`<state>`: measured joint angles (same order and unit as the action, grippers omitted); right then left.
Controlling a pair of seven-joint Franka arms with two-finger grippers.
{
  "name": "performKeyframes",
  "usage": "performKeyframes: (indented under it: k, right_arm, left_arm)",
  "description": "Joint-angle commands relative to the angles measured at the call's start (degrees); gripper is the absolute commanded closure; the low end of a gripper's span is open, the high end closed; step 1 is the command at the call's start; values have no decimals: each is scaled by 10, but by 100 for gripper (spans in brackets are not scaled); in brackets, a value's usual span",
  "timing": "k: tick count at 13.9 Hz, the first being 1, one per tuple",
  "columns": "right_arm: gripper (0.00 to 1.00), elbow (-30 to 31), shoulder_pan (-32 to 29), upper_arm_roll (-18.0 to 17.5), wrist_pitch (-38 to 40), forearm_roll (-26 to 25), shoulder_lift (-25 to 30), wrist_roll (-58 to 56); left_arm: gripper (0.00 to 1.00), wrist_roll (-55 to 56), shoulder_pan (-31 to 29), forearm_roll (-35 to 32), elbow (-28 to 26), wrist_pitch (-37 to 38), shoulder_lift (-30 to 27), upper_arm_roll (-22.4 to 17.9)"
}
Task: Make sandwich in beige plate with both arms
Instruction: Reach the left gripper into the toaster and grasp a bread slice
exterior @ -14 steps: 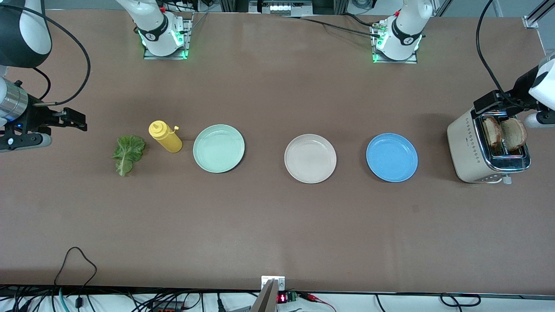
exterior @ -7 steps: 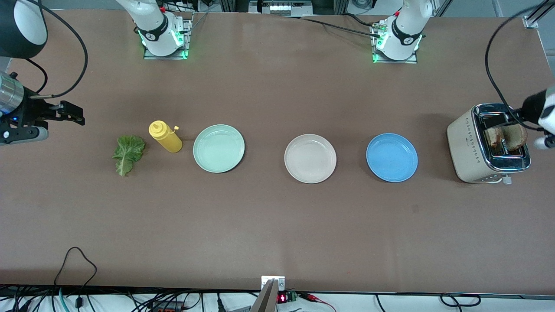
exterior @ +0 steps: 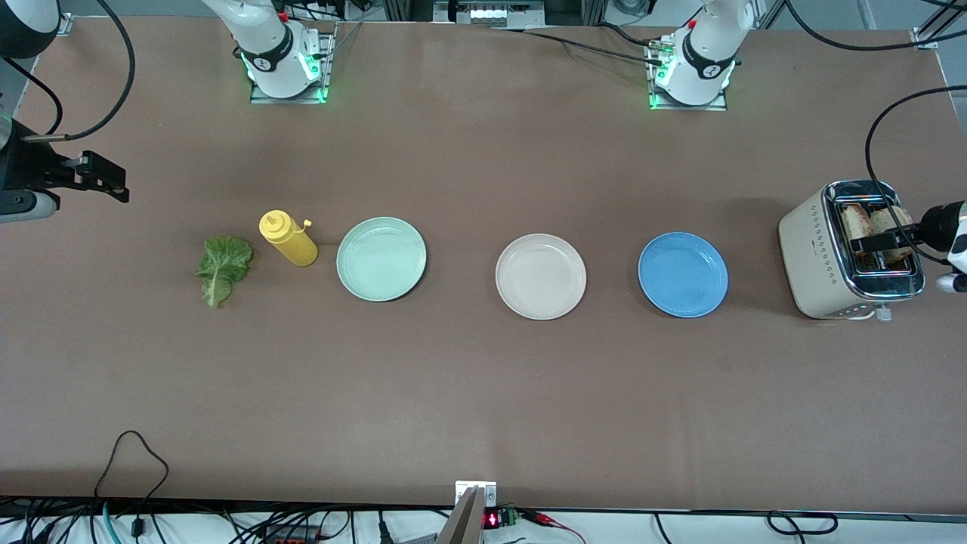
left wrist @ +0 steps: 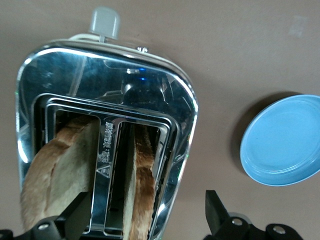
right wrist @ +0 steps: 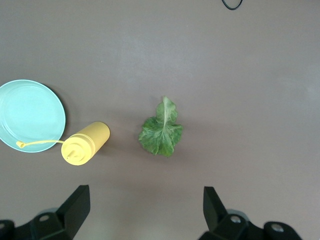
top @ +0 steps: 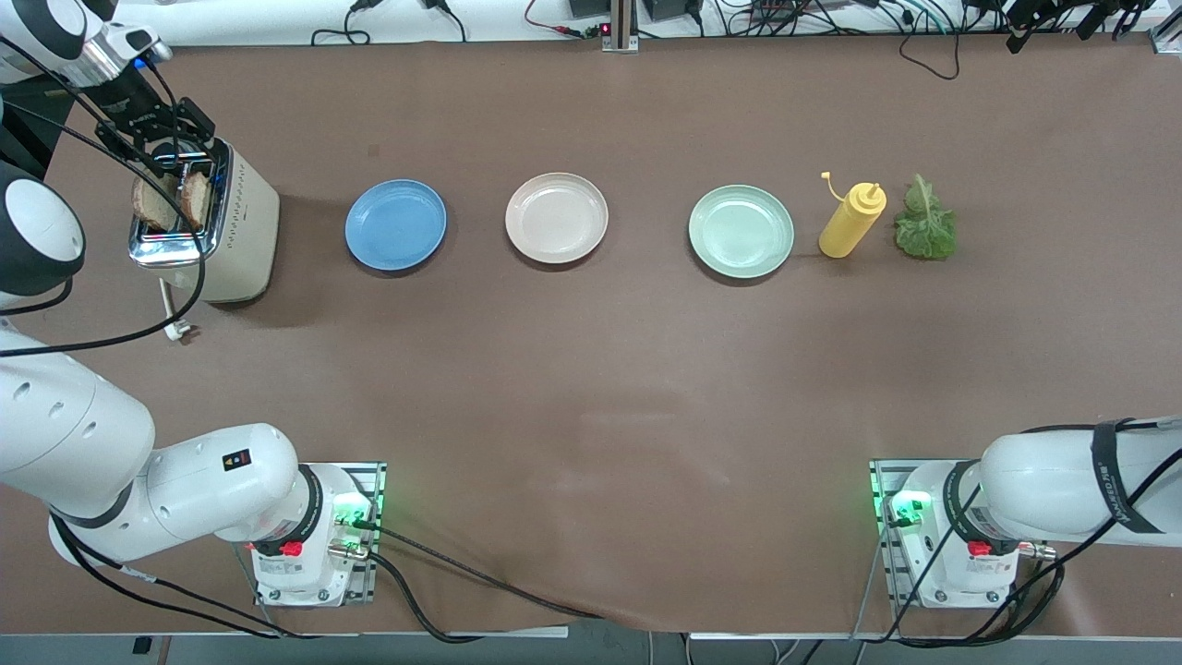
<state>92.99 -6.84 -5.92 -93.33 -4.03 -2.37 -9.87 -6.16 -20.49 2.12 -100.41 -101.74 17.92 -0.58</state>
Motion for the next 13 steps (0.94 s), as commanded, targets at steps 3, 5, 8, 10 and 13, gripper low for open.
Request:
performKeyframes:
  k: [3, 5, 8, 10, 13]
  right_arm:
    - [0, -10, -7, -5, 25, 9, 2, -3]
    - [0, -24, -6, -6, 25, 23, 1, -3]
    - [0, -25, -7, -6, 25, 35, -1, -3]
    - [0, -25, -7, -6, 25, 35, -5, -2]
    - [0, -22, -8, -6, 25, 57, -9, -1]
  left_arm:
    - [43, -11, -2, -2, -3, 30, 6, 8]
    - [67, -10, -8, 0, -3, 50, 7, 7]
    - [93, -8, -20, 0, -2, 68, 11, 7]
    - [99, -8, -21, 0, 1, 97, 6, 7]
    - [99, -8, -19, -1, 47, 165, -14, 11]
